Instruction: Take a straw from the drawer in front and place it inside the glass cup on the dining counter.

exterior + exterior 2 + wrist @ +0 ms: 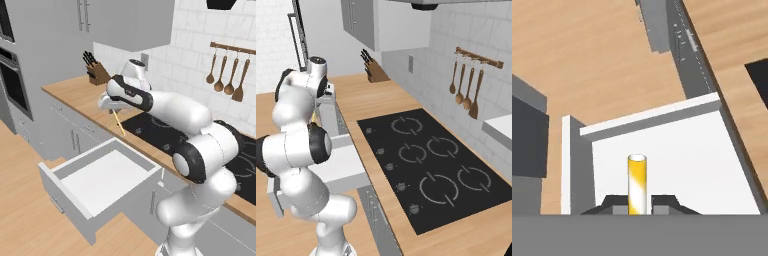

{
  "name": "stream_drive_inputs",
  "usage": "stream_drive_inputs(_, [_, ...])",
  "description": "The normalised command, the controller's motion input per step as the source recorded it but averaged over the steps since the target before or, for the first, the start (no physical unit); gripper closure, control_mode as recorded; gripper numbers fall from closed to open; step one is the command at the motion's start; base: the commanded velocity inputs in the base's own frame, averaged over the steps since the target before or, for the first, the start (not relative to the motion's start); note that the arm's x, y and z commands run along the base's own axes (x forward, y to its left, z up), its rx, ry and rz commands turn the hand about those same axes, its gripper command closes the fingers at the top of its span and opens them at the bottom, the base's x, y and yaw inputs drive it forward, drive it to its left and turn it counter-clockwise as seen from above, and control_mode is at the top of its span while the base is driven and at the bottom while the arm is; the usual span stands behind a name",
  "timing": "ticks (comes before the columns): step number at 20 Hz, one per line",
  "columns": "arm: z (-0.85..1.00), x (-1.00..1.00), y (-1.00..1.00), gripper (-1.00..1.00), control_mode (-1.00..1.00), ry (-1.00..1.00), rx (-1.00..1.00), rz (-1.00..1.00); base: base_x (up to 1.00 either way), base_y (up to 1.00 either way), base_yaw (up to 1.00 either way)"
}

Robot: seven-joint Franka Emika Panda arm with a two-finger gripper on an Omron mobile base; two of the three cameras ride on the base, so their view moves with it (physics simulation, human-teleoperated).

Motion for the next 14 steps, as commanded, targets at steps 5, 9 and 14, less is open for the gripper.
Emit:
stream_drive_inputs(5, [0.94, -0.91, -0.53, 1.00, -1.00, -0.31, -0.10, 0.14, 0.00, 0.00, 0.00])
stream_drive_inputs(9, [0.63, -0.68, -0.40, 1.00, -1.00, -0.21, -0.01, 0.03, 0.00, 0.00, 0.00])
stream_drive_inputs(14, [0.27, -0.52, -0.49, 1.00, -1.00, -0.15, 0.00, 0.00, 0.00, 0.00, 0.00])
